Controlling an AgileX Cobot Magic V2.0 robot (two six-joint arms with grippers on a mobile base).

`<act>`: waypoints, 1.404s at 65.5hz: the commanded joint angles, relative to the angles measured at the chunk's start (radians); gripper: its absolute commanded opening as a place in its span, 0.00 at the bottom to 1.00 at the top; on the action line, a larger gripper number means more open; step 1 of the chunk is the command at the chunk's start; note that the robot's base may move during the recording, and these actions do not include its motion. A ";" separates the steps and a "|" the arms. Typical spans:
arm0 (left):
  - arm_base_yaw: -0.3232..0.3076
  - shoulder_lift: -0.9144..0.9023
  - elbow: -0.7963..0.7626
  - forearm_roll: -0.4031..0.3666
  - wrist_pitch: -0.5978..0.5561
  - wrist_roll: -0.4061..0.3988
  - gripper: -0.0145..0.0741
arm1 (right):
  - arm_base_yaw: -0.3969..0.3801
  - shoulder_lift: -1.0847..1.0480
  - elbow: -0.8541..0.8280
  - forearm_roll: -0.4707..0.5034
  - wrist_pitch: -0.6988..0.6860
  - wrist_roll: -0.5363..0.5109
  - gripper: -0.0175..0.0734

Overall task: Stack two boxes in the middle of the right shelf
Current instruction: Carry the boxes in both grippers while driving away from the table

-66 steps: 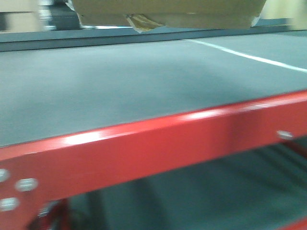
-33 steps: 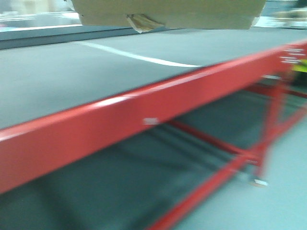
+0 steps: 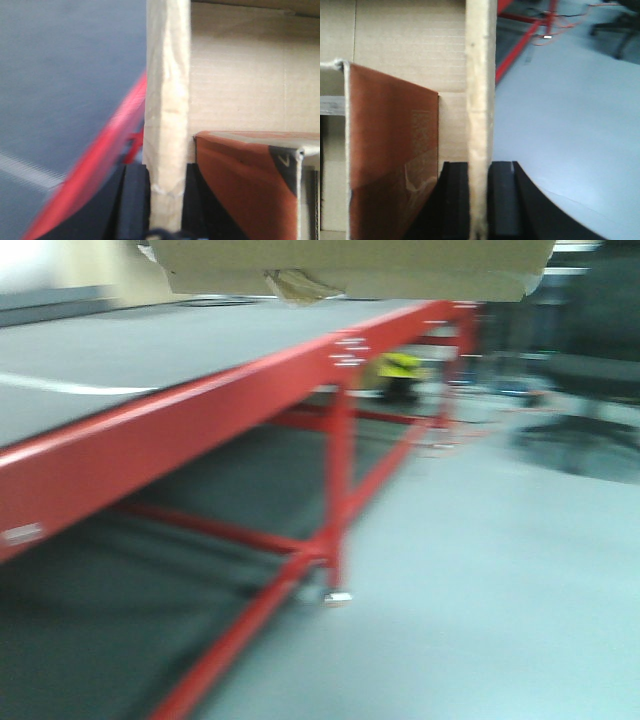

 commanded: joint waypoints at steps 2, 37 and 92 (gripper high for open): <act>0.006 -0.015 -0.017 0.013 -0.054 -0.012 0.04 | -0.007 -0.020 -0.005 -0.012 -0.056 -0.001 0.01; 0.006 -0.015 -0.017 0.013 -0.054 -0.012 0.04 | -0.007 -0.020 -0.005 -0.012 -0.056 -0.001 0.01; 0.006 -0.015 -0.017 0.016 -0.055 -0.012 0.04 | -0.007 -0.020 -0.005 -0.012 -0.061 -0.001 0.01</act>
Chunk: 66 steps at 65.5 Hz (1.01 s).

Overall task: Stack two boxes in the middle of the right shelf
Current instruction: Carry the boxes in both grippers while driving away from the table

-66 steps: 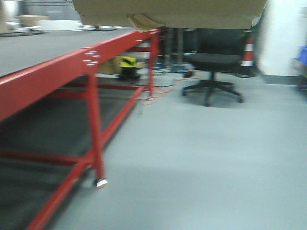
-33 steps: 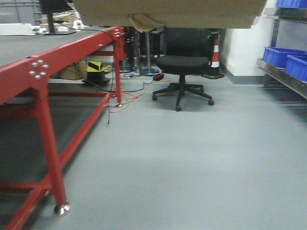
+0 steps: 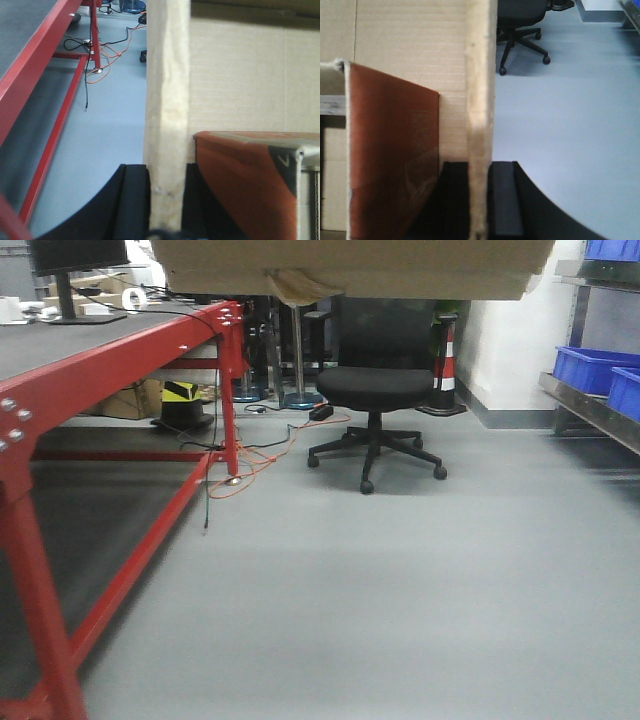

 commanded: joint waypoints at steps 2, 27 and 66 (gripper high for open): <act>0.006 -0.015 -0.017 0.014 -0.051 -0.012 0.04 | -0.007 -0.018 -0.005 -0.010 -0.061 -0.001 0.01; 0.006 -0.015 -0.017 0.014 -0.051 -0.012 0.04 | -0.007 -0.018 -0.005 -0.010 -0.061 -0.001 0.01; 0.006 -0.015 -0.017 0.014 -0.051 -0.012 0.04 | -0.007 -0.016 -0.005 -0.010 -0.087 -0.001 0.01</act>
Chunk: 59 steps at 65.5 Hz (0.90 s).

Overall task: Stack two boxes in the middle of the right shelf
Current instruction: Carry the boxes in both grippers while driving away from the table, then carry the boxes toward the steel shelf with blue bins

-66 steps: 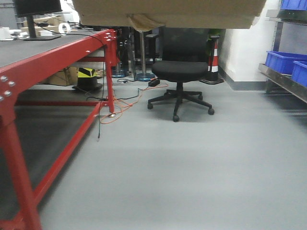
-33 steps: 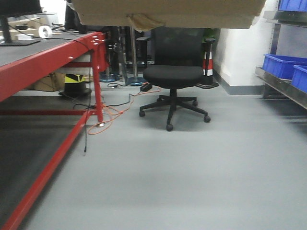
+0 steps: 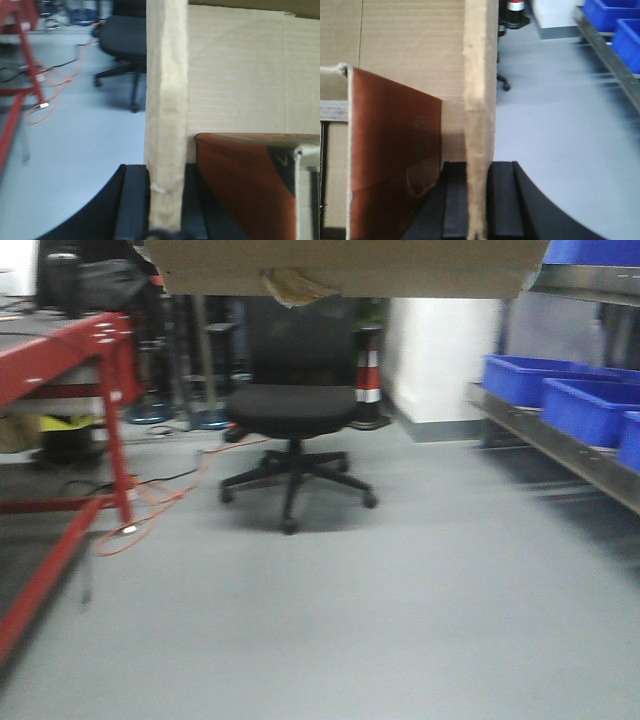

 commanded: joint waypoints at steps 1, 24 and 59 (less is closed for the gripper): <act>0.006 -0.015 -0.017 0.012 -0.057 -0.010 0.04 | -0.007 -0.018 -0.005 -0.014 -0.059 -0.001 0.01; 0.006 -0.015 -0.017 0.012 -0.057 -0.010 0.04 | -0.007 -0.018 -0.005 -0.014 -0.071 -0.001 0.01; 0.006 -0.015 -0.017 0.012 -0.057 -0.010 0.04 | -0.007 -0.018 -0.005 -0.014 -0.177 -0.001 0.01</act>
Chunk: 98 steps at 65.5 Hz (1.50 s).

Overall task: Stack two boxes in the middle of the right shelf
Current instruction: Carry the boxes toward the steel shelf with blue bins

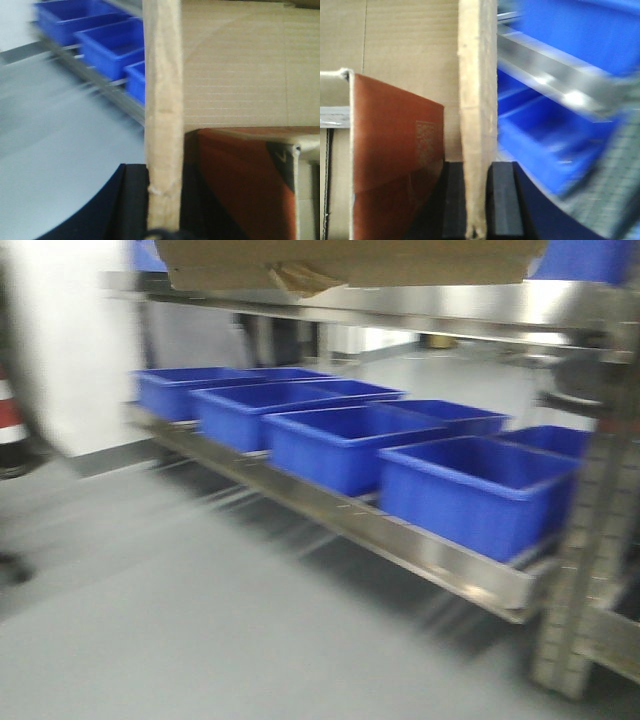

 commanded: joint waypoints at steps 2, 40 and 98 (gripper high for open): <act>0.005 -0.015 -0.017 0.008 -0.049 -0.010 0.04 | -0.005 -0.018 -0.006 -0.004 -0.111 -0.001 0.01; 0.005 -0.015 -0.017 0.008 -0.049 -0.010 0.04 | -0.005 -0.018 -0.006 -0.004 -0.119 -0.001 0.01; 0.005 -0.015 -0.017 0.008 -0.049 -0.010 0.04 | -0.005 -0.018 -0.006 -0.004 -0.119 -0.001 0.01</act>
